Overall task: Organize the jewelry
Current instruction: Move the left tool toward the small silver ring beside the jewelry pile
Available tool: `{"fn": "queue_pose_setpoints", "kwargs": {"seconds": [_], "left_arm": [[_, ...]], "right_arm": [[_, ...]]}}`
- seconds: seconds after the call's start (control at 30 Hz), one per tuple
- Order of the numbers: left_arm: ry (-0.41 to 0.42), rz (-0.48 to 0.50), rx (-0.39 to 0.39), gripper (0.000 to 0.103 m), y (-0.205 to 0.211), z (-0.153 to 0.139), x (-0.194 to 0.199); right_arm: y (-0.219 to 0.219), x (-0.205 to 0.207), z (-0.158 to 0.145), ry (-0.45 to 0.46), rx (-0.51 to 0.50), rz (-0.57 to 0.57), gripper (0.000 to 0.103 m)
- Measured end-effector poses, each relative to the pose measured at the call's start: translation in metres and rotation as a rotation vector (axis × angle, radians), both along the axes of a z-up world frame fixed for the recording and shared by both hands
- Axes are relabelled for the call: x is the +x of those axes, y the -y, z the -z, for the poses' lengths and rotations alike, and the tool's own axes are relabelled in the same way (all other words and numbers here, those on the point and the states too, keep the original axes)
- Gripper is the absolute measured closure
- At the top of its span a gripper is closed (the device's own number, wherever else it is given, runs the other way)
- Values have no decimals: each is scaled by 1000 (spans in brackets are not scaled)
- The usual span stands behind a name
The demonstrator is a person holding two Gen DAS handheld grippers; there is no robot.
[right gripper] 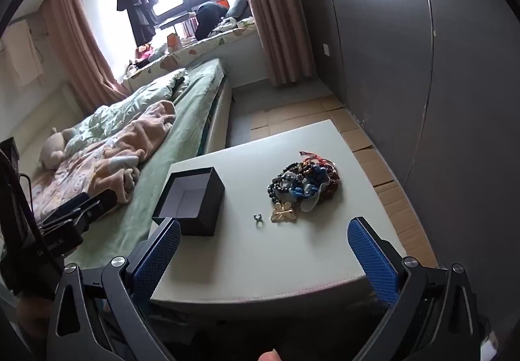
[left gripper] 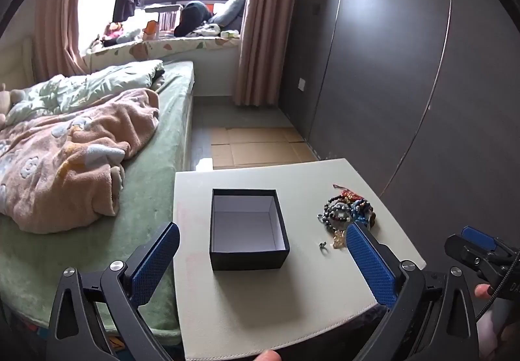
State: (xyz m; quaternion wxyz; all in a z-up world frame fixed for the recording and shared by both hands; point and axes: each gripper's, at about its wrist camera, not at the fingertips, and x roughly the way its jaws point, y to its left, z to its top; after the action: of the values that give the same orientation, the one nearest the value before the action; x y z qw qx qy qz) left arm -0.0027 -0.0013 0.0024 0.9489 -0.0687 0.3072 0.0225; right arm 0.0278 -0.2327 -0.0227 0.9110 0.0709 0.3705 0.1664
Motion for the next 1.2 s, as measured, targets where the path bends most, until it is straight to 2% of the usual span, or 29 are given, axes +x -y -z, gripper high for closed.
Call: {"fn": "queue_pose_setpoints", "kwargs": {"seconds": [0.27,0.37,0.57,1.2], "left_arm": [[4,35,-31,1,-6,0,0],[18,34,-22,1,-4,-2,-1],[0,43,-54,1,-4,-2,-1],[-5,60,-42,1,5,-1,-4]], "right_arm": [[-1,-2,-4,39,-34,10,0],[-5,-3,-5,48,-47,13,0],[-4,-4,-6,64,-63,21,0],[-2,-6,-9,73,-55,41,0]]}}
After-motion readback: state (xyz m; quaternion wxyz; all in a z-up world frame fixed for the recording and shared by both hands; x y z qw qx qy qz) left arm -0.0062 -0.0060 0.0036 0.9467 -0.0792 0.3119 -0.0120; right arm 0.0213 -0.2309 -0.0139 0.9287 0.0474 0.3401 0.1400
